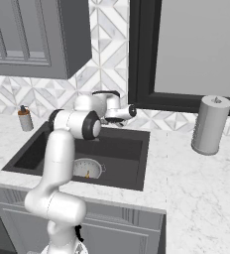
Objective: Put the colander in the sink, put the banana in the colander, and turn on the sink faucet and pour water over the colander.
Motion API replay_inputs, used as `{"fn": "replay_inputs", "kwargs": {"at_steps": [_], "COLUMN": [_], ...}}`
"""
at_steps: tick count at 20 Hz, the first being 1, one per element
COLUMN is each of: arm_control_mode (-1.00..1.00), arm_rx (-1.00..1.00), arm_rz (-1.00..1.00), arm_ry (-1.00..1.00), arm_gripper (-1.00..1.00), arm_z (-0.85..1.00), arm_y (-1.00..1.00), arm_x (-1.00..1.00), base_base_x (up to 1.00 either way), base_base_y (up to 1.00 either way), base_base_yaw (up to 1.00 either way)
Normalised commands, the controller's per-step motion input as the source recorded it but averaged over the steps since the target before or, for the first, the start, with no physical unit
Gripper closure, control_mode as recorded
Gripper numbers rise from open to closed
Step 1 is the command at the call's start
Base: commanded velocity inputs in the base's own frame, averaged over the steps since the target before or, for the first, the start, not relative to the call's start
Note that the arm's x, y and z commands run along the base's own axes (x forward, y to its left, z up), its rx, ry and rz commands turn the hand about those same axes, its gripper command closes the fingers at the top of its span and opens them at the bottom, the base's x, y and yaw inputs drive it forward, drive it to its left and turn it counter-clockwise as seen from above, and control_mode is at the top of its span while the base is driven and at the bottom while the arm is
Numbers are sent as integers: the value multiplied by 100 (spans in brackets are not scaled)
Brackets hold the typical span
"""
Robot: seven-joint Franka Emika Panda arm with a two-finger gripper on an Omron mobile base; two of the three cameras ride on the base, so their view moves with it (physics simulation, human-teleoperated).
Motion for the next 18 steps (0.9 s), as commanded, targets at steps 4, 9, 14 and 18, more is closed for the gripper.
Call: {"fn": "replay_inputs", "kwargs": {"at_steps": [4,9,14,18], "arm_control_mode": [-100,-100,-100,-100], "arm_rx": [0,0,0,0], "arm_rz": [0,0,-1,-5], "arm_ry": [0,0,0,0], "arm_gripper": [-100,100,100,100], "arm_z": [-20,-24,-24,-31], "arm_y": [0,0,-1,-31], "arm_x": [24,18,9,1], "base_base_x": [0,0,0,0], "base_base_y": [0,0,0,0], "base_base_yaw": [0,0,0,0]}}
